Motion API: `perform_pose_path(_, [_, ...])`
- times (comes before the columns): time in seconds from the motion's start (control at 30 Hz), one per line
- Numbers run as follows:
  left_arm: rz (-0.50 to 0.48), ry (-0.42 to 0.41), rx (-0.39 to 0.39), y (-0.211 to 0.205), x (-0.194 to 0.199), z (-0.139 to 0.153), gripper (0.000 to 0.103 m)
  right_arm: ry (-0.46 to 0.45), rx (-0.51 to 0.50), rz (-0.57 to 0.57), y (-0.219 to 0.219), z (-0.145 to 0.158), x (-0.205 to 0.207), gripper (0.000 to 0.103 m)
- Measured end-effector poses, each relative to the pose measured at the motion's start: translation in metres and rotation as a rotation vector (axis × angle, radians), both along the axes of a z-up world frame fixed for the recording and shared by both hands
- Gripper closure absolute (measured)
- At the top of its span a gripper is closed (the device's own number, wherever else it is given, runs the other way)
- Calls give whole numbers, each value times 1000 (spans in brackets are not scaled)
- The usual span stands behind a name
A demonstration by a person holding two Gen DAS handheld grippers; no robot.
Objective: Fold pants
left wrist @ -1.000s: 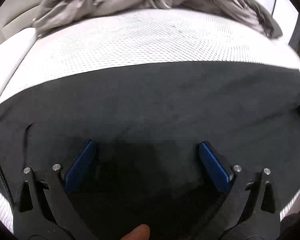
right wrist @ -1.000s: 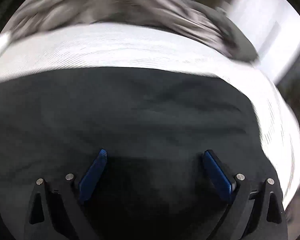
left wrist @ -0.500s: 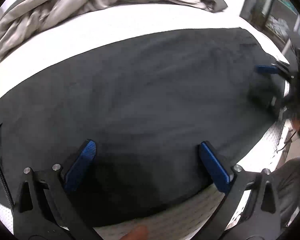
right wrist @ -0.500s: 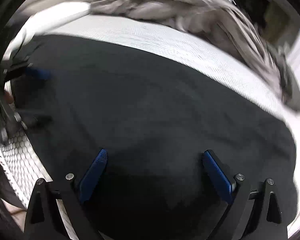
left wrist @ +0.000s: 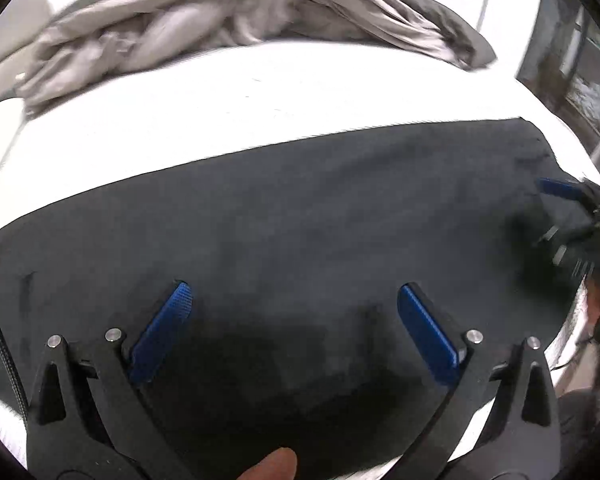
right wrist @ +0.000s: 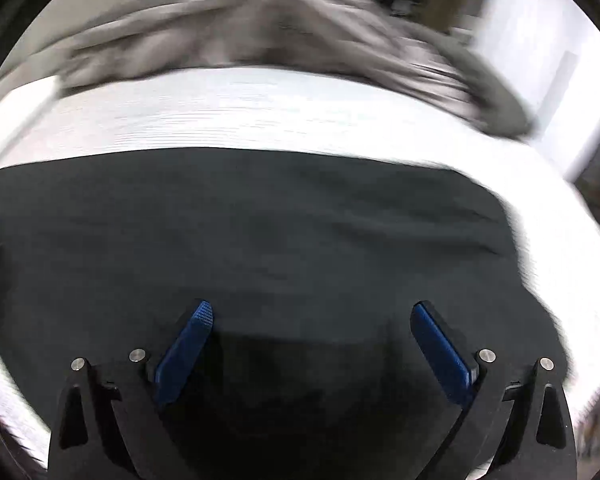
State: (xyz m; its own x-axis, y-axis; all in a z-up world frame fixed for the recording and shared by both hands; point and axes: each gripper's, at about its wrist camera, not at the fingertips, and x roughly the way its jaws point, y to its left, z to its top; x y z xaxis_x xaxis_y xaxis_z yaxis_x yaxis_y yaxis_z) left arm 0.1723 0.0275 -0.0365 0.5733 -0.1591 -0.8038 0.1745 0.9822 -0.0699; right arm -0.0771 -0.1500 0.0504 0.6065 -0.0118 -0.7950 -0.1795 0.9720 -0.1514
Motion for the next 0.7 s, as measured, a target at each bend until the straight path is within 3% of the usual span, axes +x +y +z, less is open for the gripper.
perform_pose_path(0.07, [-29,42,73,-11,21,-11,1,35,2,124,37,-8,5,3])
perform_pose_path(0.13, [5,43,176,-10,28,-23,0,46,-63,202,67,-20,-2,3])
perform_pose_path(0.2, [66,64,124,13,31,-25,0,41,-161,223,61,-29,1,3])
perform_pose_path(0.33, [209,65,96,57,29,-17,1,-10,-261,-49,-10,-27,11,2])
perform_pose_path(0.4, [237,55,77,62,25,-8,1,-7,-216,-213,-56,-22,13,2])
perform_pose_path(0.47, [233,9,85,52,19,5,1,4,-121,-248,-70,-12,10,3])
perform_pose_path(0.6, [153,-88,102,5,19,28,1,-24,-31,-115,-35,4,26,3])
perform_pose_path(0.7, [106,-44,89,-26,34,28,1,-24,-16,-11,5,5,48,3])
